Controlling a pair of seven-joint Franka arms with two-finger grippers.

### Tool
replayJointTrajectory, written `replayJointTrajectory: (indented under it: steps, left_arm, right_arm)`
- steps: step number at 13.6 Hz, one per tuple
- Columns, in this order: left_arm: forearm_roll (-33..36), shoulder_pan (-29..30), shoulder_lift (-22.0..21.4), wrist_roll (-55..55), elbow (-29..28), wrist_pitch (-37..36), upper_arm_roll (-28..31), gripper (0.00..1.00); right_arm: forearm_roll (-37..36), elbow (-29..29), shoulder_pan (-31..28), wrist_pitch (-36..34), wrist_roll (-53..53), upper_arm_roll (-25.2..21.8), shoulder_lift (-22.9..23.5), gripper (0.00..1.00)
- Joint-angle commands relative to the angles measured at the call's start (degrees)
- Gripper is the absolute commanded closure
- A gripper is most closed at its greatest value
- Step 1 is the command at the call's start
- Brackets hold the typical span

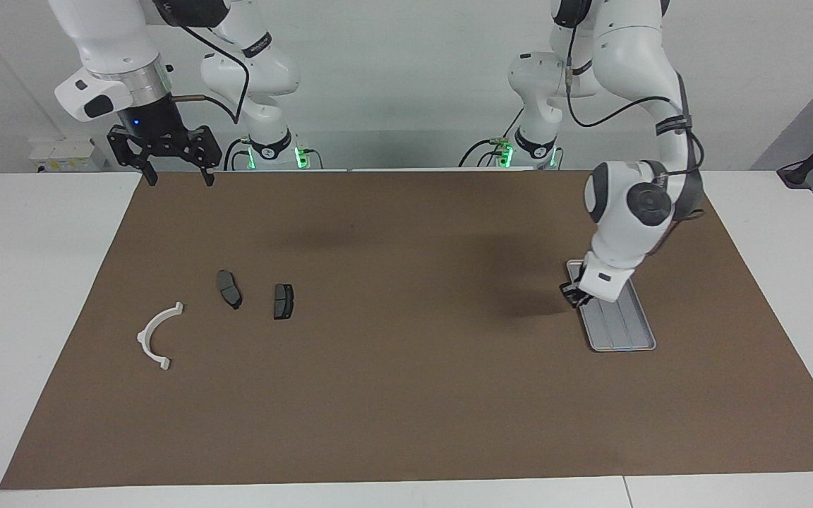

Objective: Pick bearing gear from pile to tray
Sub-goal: 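Carry the gear into the silver tray and open the left gripper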

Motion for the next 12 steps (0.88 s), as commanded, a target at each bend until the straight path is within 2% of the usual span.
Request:
replayJointTrajectory:
  steps: [1, 6, 12]
  left_arm:
    - [0.5, 3.1, -1.0, 6.1, -2.2, 1.9, -1.0, 0.95]
    - [0.0, 4.0, 1.0, 5.2, -3.6, 9.3, -1.0, 0.95]
    - [0.0, 4.8, 1.3, 5.1, -7.2, 14.3, -1.0, 0.94]
  right_arm:
    - [1.2, 0.9, -1.3, 0.7, -1.4, 1.5, 0.9, 0.0]
    - [2.2, 0.6, -1.6, 1.8, -1.4, 1.5, 1.5, 0.0]
    - [2.1, 0.8, -1.6, 1.2, -1.5, 1.3, 1.4, 0.0]
